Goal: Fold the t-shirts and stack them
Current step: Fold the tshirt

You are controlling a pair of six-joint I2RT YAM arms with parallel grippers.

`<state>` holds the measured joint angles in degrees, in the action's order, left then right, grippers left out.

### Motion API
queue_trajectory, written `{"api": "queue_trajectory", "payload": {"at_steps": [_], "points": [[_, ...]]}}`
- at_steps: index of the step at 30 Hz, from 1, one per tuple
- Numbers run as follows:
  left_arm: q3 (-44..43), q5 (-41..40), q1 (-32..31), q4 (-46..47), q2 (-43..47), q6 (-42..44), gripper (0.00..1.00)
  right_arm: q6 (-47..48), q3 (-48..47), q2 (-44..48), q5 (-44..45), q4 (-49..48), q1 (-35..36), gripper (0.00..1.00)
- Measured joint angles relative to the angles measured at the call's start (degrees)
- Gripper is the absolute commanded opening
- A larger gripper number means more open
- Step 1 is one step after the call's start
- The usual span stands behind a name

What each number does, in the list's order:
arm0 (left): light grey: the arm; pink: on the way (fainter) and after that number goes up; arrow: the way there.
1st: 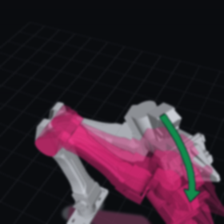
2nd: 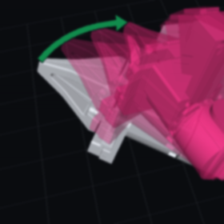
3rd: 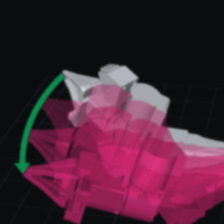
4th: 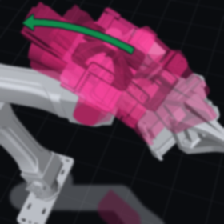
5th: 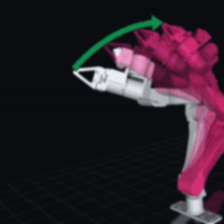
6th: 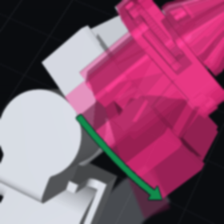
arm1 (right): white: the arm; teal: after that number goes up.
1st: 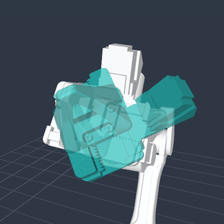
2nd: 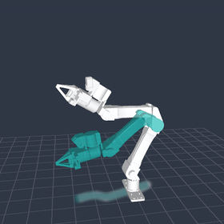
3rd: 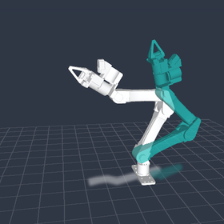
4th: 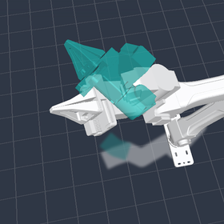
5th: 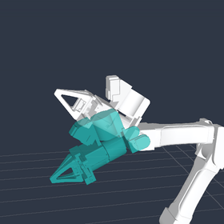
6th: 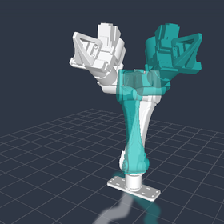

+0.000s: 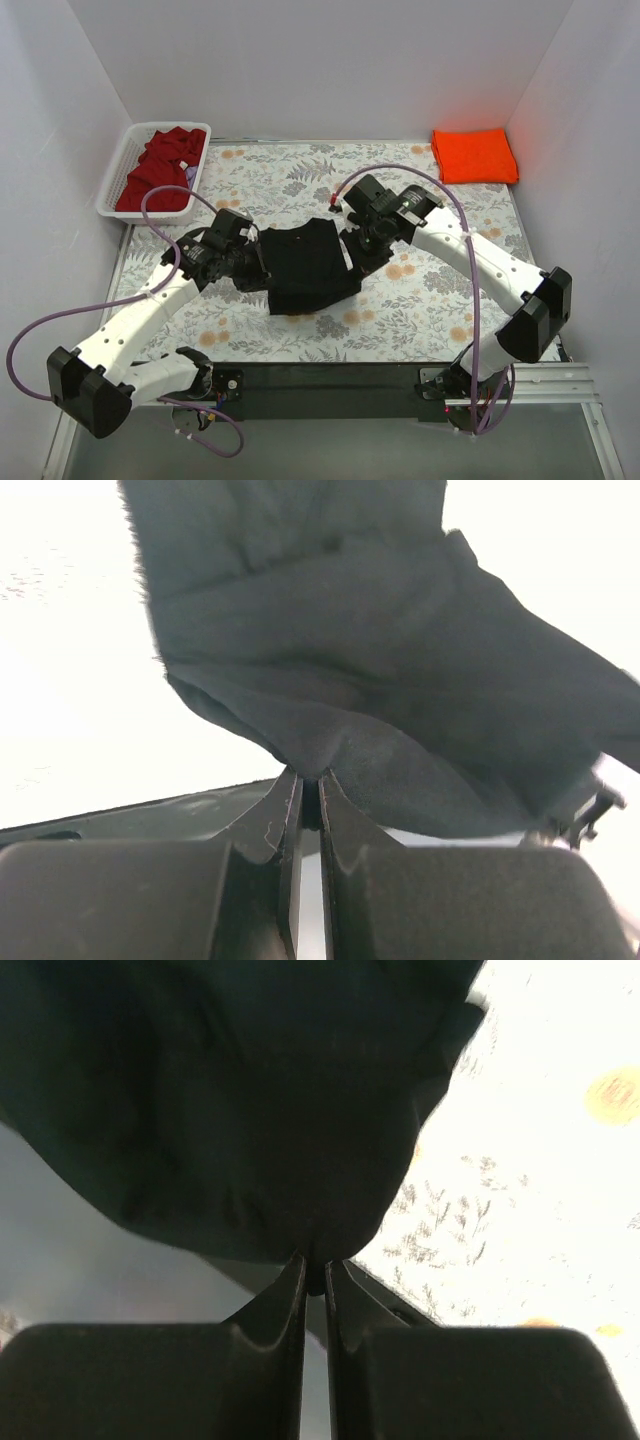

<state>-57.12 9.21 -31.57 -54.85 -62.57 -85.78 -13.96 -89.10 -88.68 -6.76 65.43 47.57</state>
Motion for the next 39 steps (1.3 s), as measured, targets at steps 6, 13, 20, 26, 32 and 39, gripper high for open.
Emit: {"api": "queue_trajectory", "payload": {"at_steps": [6, 13, 20, 26, 32, 39], "points": [[8.15, 6.27, -2.05, 2.08, 5.53, 2.58, 0.00, 0.44, 17.40, 9.22, -5.49, -1.03, 0.63, 0.01], [16.04, 8.68, -22.88, 2.82, 13.99, -6.56, 0.00, -3.41, 30.01, 19.45, -11.65, -1.09, 9.33, 0.01], [10.10, 4.11, -43.34, -0.26, 11.74, -16.63, 0.00, -9.03, 26.64, 23.54, -16.20, 1.88, 19.78, 0.01], [3.76, 1.44, -28.13, -0.13, 9.73, -12.83, 0.00, -6.40, 16.41, 19.37, -13.75, 1.66, 9.35, 0.01], [5.42, 1.62, -13.75, 1.57, 7.43, -7.34, 0.00, -0.76, 14.62, 13.27, -12.22, 1.11, 0.02, 0.01], [10.78, 3.91, -3.85, 7.28, 3.96, -2.60, 0.00, 4.50, 16.50, 8.26, -13.86, -3.02, -6.99, 0.01]]}}
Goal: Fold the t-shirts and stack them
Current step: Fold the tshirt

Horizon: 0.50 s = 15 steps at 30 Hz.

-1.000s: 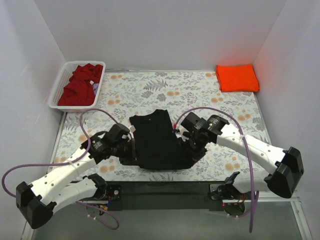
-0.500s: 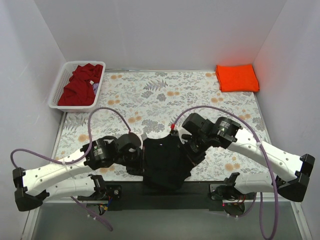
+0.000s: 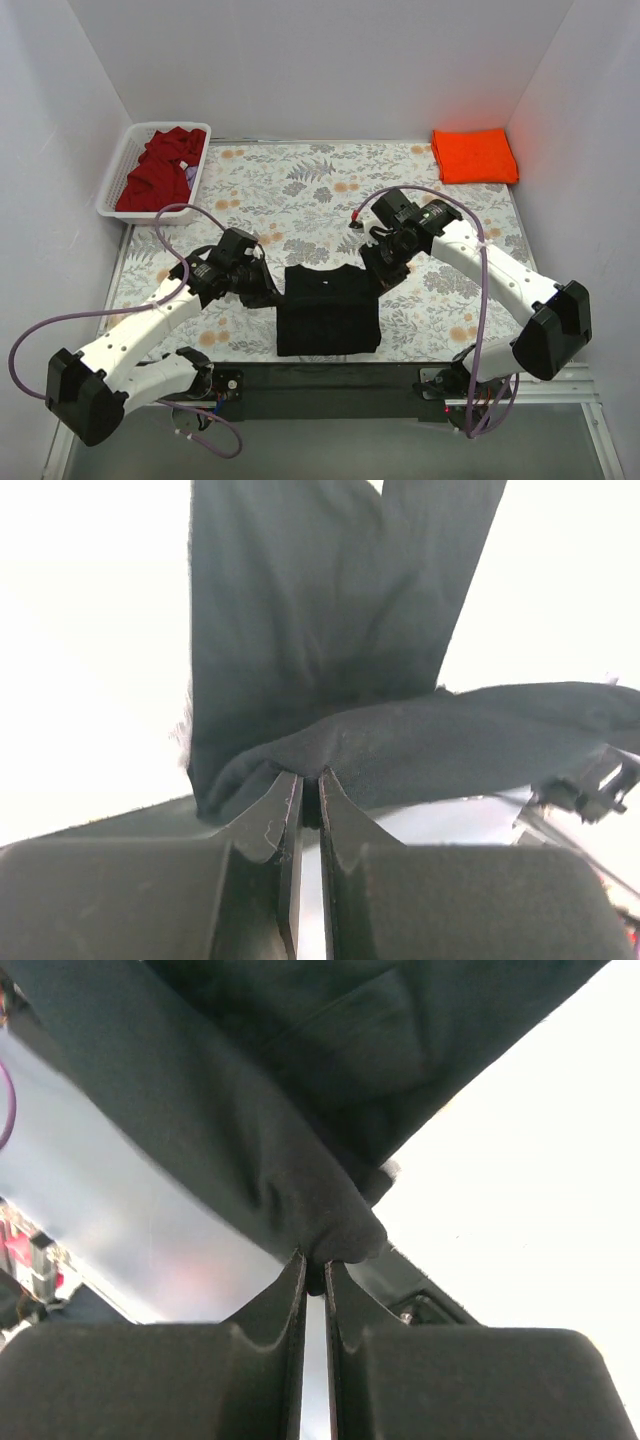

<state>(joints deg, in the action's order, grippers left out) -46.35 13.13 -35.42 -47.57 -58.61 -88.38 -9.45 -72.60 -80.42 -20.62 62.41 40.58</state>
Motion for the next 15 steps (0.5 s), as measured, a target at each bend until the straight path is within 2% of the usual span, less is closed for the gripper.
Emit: {"api": "queue_trajectory", "payload": {"at_steps": [7, 15], "points": [[0.70, 1.11, 5.60, 8.55, -7.58, 3.76, 0.00, 2.49, 4.22, -2.62, -2.21, -6.25, -7.91, 0.01], [0.61, -0.96, 7.74, 16.44, -17.92, 6.78, 0.00, 5.11, 4.57, -10.25, -3.08, -12.85, -11.13, 0.01]]}}
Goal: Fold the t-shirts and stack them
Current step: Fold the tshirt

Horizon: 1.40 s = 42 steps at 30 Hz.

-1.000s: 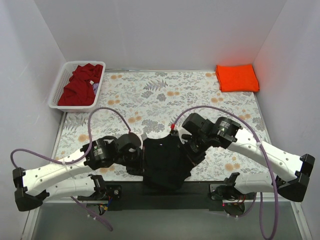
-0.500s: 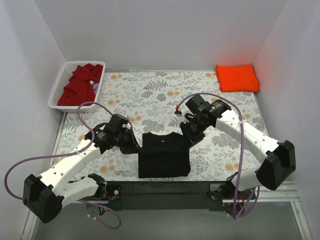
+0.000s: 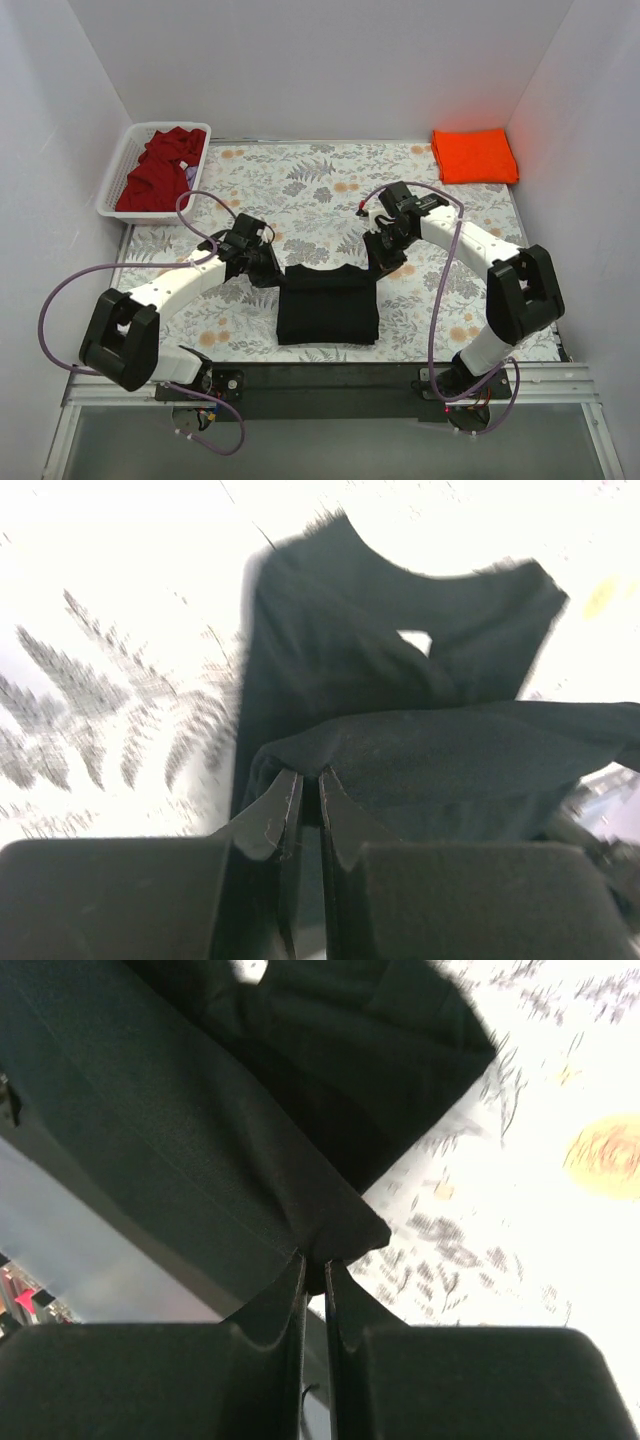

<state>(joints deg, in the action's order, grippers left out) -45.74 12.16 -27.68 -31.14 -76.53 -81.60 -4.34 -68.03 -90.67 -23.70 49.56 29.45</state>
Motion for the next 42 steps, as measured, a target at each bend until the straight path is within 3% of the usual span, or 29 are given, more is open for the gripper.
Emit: {"api": "queue_trajectory", "payload": {"at_steps": [8, 10, 12, 13, 15, 17, 20, 23, 26, 27, 29, 31, 35, 42], "points": [[0.00, -4.24, 0.59, 6.60, -5.60, 1.27, 0.00, 0.37, 0.37, -6.05, 1.51, -6.58, -0.61, 0.03], [0.00, -4.90, 0.57, 7.76, -6.69, 1.55, 0.01, 0.07, 0.50, -6.40, 2.34, -7.82, -0.61, 0.16], [0.00, -5.60, 0.57, 8.46, -6.95, 1.99, 0.10, -0.31, 0.72, -6.40, 2.97, -9.11, -0.61, 0.37], [0.00, -6.10, 0.57, 8.70, -6.91, 2.32, 0.14, -0.74, 0.76, -6.40, 3.50, -9.49, -0.61, 0.42], [-0.04, -7.37, 0.70, 8.94, -6.45, 3.19, 0.33, -1.33, 1.14, -6.10, 4.92, -10.05, -0.79, 0.52], [-0.04, -8.61, 0.98, 8.83, -4.94, 3.58, 0.49, -2.29, 1.62, -4.70, 6.75, -10.29, -0.96, 0.55], [-0.04, -10.12, 1.01, 8.90, 0.26, 4.02, 0.57, -4.00, 2.97, 0.39, 8.94, -11.72, -1.01, 0.57], [-0.04, -9.90, 0.81, 9.29, 7.19, 4.26, 0.56, -6.29, 6.14, 8.85, 8.31, -16.37, -1.11, 0.56], [1.49, -8.07, 0.42, 12.35, 12.55, 3.98, 0.41, -9.40, 12.00, 16.74, 3.52, -25.14, -1.22, 0.56], [2.67, -7.10, 0.33, 13.68, 13.64, 3.85, 0.31, -10.75, 14.45, 18.45, 1.33, -28.63, -1.22, 0.56], [5.31, -5.42, 0.17, 16.96, 14.12, 3.21, 0.24, -13.55, 18.86, 19.41, -2.82, -35.47, -1.22, 0.55], [7.50, -4.26, 0.13, 19.65, 12.63, 2.45, 0.14, -16.28, 22.58, 17.68, -6.73, -42.01, -1.20, 0.55], [9.53, -3.23, 0.13, 25.66, 4.44, -0.57, 0.06, -20.00, 26.05, 11.85, -11.56, -52.17, -1.53, 0.54], [8.41, -3.45, 1.88, 35.76, -10.73, -4.83, 0.02, -23.06, 26.45, -0.52, -17.73, -66.97, -6.05, 0.53]]}}
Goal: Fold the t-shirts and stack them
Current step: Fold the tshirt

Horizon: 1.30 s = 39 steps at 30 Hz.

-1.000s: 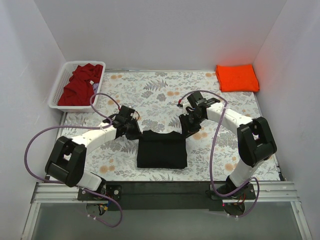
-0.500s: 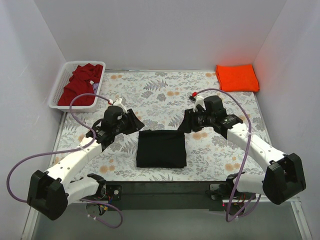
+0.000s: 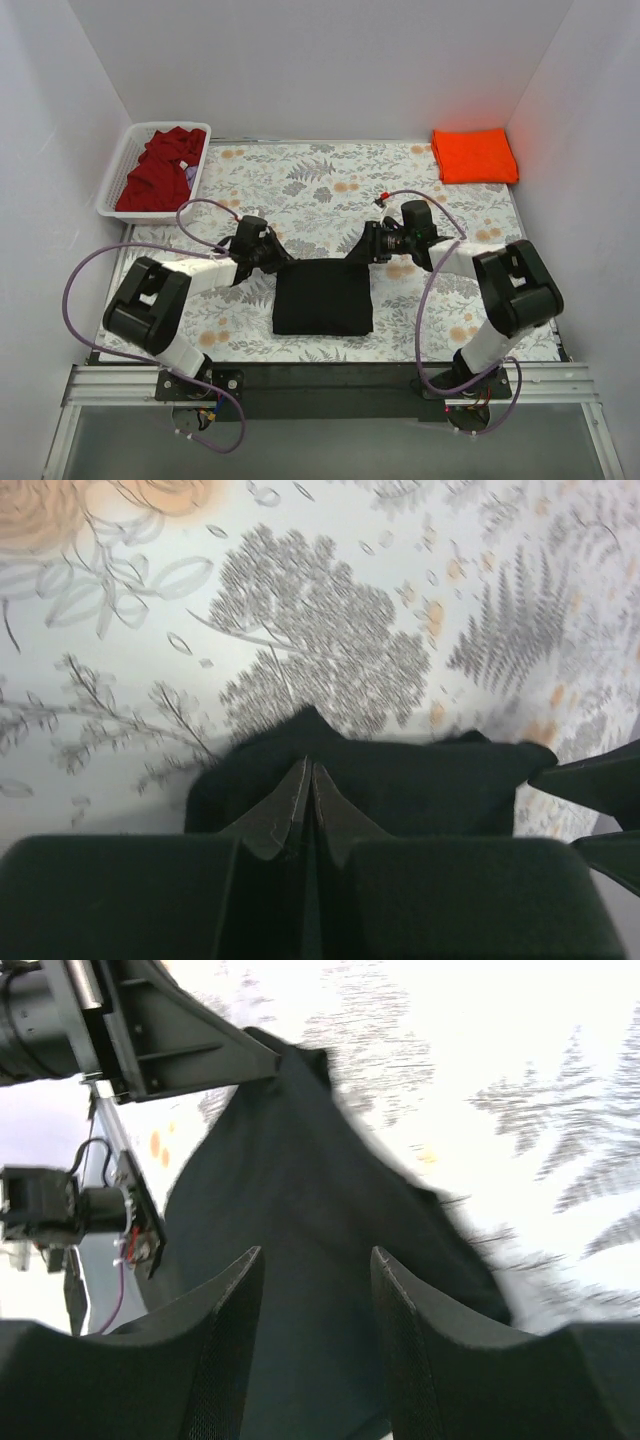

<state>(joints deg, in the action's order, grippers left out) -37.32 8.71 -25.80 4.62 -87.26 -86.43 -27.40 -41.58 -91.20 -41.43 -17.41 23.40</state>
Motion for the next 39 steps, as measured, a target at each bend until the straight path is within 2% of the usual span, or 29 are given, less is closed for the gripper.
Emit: {"api": "queue_trajectory", "payload": {"at_steps": [5, 8, 14, 17, 23, 28, 31, 35, 39], "points": [[-2.91, -0.61, 1.25, 3.17, -7.21, -1.44, 0.02, -0.92, -2.23, -11.34, -2.86, -4.61, -3.72, 0.49], [-3.37, -1.70, 1.55, 3.54, -7.91, -1.46, 0.10, -1.97, -3.02, -14.62, -4.92, -6.45, -5.55, 0.49], [-4.48, -2.56, 1.68, -0.48, -4.94, 0.09, 0.36, -4.57, -3.02, -10.82, -6.64, -7.28, -7.45, 0.50], [-4.61, -2.01, 1.29, -3.82, 1.36, 1.03, 0.42, -6.34, -1.14, -4.17, -7.45, -8.20, -6.40, 0.51], [-3.21, 1.42, -4.24, -7.37, 17.51, 0.98, 0.37, -10.05, 8.35, 11.30, -9.09, -10.62, 0.63, 0.55], [7.08, 5.60, -9.18, -6.10, 26.27, -2.86, 0.25, -11.91, 16.76, 15.82, -8.98, -12.96, 6.34, 0.56], [13.68, 6.03, -9.25, -5.97, 25.09, -5.33, 0.17, -12.59, 21.59, 13.16, -8.87, -17.35, 6.58, 0.56], [20.00, 7.32, -7.91, -4.37, 20.26, -9.97, 0.09, -12.52, 26.64, 2.01, -9.27, -25.11, 5.68, 0.53], [22.45, 10.86, -4.39, -0.22, 19.63, -13.27, 0.08, -15.56, 30.95, -7.34, -14.91, -41.77, 1.27, 0.52]]}}
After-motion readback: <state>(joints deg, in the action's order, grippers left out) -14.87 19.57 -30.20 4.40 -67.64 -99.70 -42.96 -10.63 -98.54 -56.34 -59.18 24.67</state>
